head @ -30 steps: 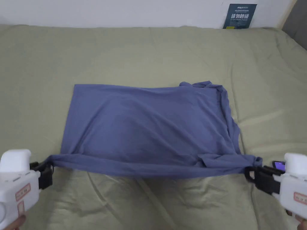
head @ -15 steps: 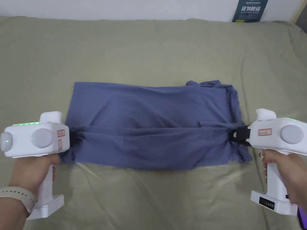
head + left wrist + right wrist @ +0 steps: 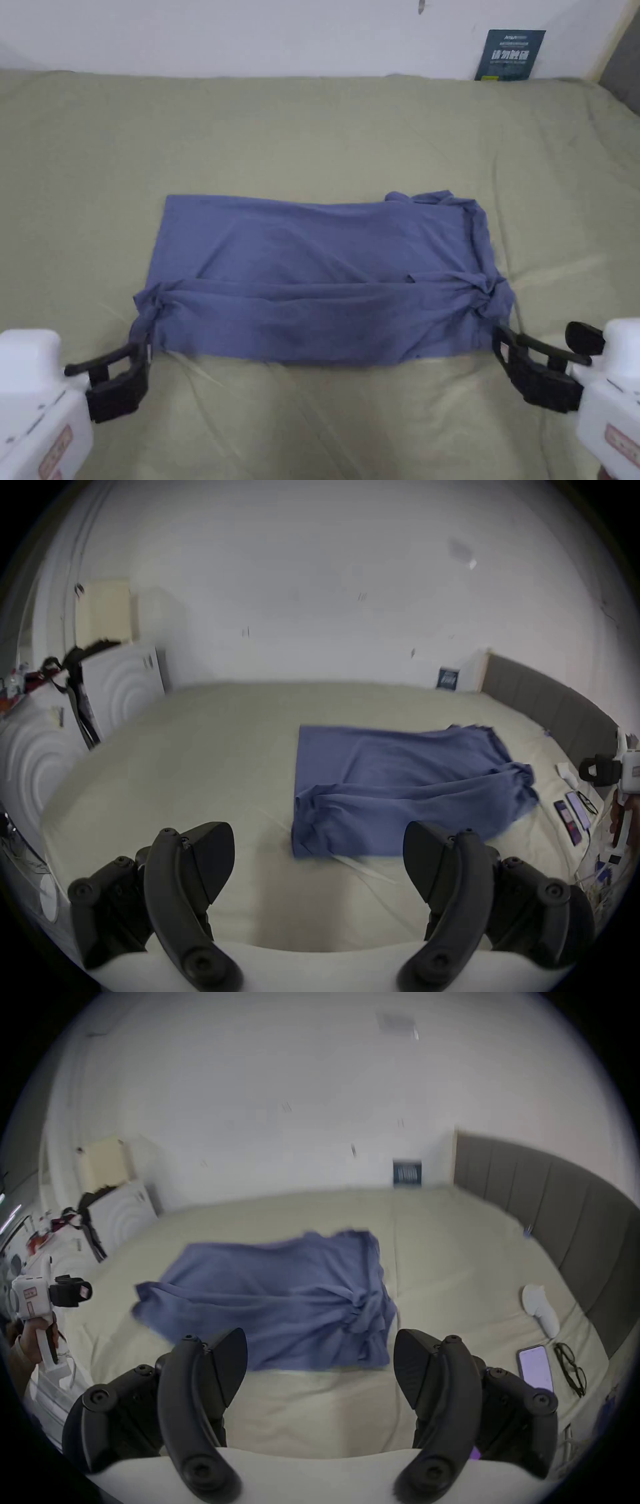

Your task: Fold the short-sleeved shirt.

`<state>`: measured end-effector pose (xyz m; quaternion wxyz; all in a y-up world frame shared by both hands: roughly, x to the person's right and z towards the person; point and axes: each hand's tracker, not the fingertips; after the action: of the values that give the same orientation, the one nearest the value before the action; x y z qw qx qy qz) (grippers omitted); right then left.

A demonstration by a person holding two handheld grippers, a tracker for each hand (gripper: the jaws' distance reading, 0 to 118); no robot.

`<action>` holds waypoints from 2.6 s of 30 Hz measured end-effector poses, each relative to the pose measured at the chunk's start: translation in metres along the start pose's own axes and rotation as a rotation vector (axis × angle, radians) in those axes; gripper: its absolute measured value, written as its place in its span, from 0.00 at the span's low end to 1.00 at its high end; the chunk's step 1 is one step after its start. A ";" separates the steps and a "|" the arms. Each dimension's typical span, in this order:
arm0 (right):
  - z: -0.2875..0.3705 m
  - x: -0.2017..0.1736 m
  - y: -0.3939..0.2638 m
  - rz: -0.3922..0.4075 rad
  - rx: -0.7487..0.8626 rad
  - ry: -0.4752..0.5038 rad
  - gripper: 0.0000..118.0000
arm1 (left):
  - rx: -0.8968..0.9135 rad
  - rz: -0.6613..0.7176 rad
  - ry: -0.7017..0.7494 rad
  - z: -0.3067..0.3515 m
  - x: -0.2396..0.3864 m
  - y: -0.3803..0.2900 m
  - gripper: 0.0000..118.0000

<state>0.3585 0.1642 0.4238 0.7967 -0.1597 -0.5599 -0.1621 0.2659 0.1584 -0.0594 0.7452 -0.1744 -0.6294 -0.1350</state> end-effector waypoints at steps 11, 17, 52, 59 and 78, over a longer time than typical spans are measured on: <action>0.086 -0.043 -0.031 0.009 0.123 -0.118 0.00 | 0.040 -0.056 0.013 0.068 0.021 -0.038 0.03; 0.069 -0.043 -0.038 0.009 0.043 -0.087 0.00 | -0.246 0.040 -0.014 -0.027 -0.010 -0.029 0.03; -0.010 -0.004 -0.030 0.054 -0.197 -0.103 0.00 | -0.368 -0.020 -0.031 -0.181 0.000 -0.009 0.11; -0.131 0.058 -0.039 0.059 -0.440 -0.110 1.00 | -0.375 -0.009 -0.035 -0.175 0.006 -0.004 0.11; -0.179 0.069 -0.018 0.053 -0.475 -0.029 0.08 | -0.434 0.026 -0.068 -0.181 -0.007 0.008 0.09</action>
<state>0.5234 0.0642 0.4327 0.7327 -0.3595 -0.5130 -0.2659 0.4289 0.0875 -0.0939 0.6700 -0.3432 -0.6081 -0.2520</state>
